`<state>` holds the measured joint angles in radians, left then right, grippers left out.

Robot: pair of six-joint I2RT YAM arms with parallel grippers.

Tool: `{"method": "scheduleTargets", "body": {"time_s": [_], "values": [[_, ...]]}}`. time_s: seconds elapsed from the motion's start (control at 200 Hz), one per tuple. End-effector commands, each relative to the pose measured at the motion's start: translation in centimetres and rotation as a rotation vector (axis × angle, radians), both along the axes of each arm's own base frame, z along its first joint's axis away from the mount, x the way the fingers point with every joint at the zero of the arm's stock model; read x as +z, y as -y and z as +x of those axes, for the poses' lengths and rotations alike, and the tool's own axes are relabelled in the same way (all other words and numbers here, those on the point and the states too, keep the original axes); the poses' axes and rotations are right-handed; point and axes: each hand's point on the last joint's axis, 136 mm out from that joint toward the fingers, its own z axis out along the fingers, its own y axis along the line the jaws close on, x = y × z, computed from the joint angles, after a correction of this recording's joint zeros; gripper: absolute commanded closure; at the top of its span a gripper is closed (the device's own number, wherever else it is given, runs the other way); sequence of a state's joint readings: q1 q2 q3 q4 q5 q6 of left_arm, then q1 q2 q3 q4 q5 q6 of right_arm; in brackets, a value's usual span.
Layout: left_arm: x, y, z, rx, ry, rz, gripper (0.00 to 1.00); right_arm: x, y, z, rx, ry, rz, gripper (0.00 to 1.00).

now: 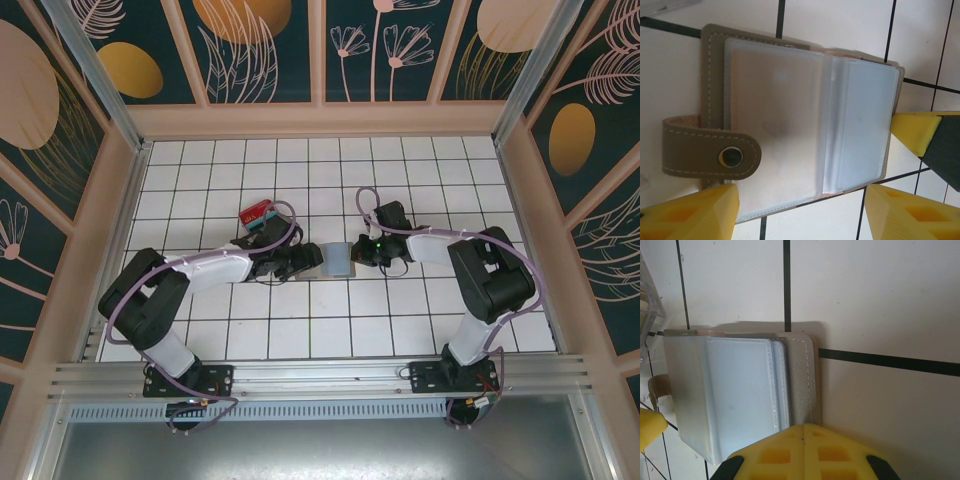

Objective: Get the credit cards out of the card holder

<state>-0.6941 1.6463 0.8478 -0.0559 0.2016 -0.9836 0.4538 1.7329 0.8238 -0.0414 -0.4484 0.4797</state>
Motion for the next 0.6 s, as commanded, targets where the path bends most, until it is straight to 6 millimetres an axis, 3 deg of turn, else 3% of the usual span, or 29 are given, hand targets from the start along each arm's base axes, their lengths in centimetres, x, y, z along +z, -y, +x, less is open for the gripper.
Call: {"method": "scheduleTargets", "body": {"time_s": [0.0, 0.596], "values": [[-0.5, 0.4, 0.2, -0.022, -0.001, 0.016, 0.32, -0.4, -0.2, -0.4, 0.001, -0.015, -0.006, 0.96], [-1.6, -0.1, 0.1, -0.022, -0.019, 0.06, 0.32, -0.8, -0.4, -0.9, 0.007, -0.029, 0.004, 0.96]]}}
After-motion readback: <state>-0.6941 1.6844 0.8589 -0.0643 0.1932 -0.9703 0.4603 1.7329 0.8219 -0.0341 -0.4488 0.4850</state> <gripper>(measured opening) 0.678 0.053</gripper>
